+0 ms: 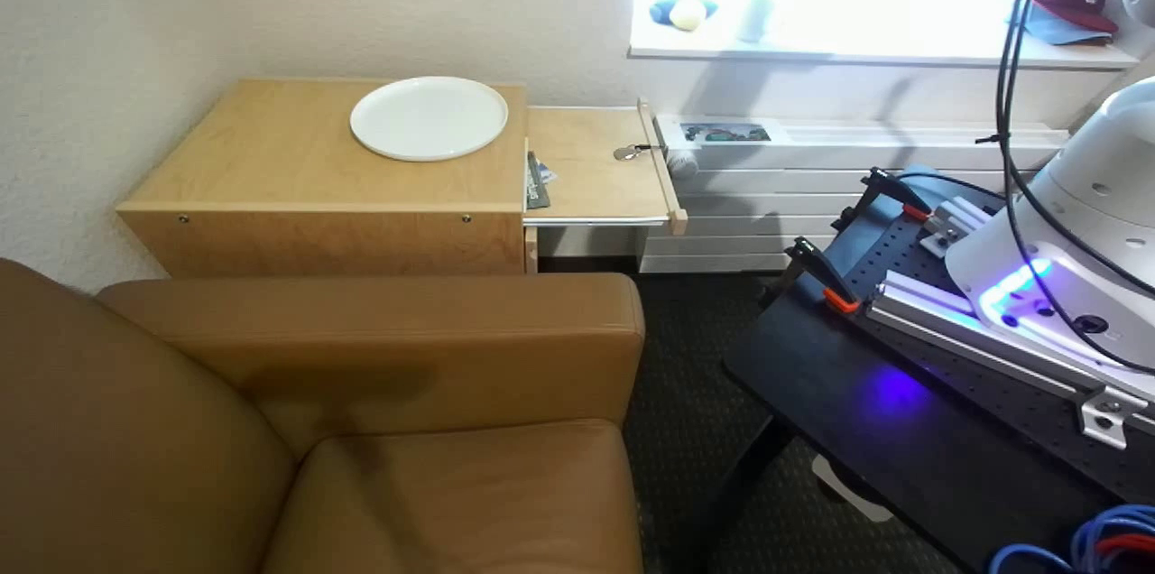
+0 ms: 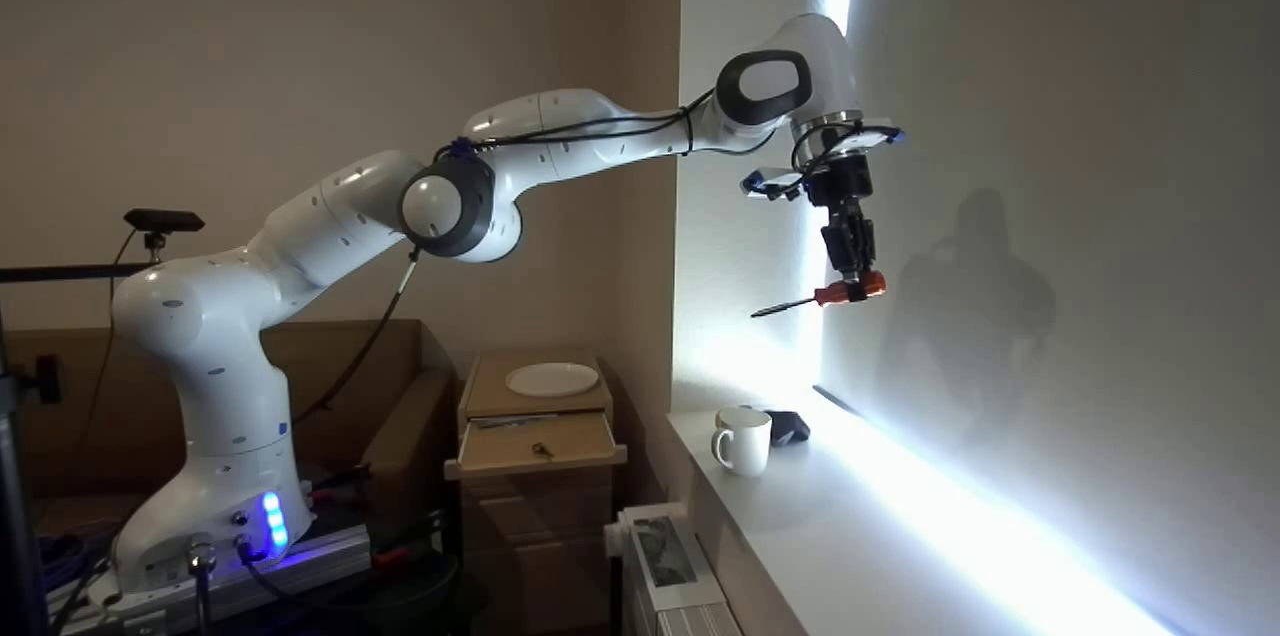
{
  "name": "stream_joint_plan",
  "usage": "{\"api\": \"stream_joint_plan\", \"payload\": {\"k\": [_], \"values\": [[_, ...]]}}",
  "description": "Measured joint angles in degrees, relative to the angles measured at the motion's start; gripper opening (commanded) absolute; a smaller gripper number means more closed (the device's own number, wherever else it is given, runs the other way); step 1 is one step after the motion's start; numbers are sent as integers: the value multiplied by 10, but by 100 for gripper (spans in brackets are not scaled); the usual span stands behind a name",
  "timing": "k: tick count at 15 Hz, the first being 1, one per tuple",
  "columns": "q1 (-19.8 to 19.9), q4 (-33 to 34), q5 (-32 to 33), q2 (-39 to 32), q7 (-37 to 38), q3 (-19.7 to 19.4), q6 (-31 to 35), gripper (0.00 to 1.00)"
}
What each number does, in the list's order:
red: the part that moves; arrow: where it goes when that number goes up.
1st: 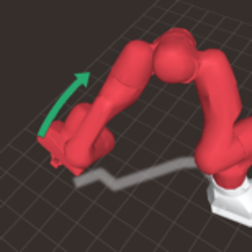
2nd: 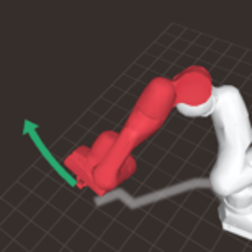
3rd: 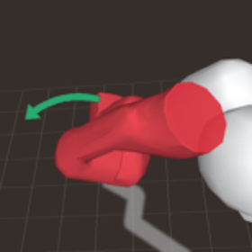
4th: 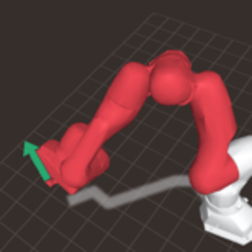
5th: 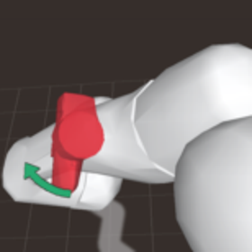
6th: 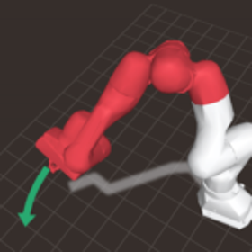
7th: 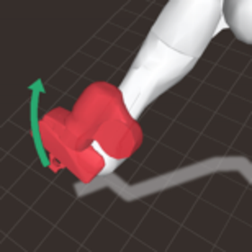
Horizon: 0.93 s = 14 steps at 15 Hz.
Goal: Put the screwdriver on the open drawer
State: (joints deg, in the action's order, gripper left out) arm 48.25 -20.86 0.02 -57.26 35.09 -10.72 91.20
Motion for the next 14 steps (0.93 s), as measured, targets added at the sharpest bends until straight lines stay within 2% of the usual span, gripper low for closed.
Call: {"api": "stream_joint_plan", "payload": {"k": [4,9,14], "values": [[-5,-4,3,-4,-17,0,1,8],[-40,-5,14,-39,-132,0,3,8],[-50,-5,14,-47,-277,0,4,8]]}}
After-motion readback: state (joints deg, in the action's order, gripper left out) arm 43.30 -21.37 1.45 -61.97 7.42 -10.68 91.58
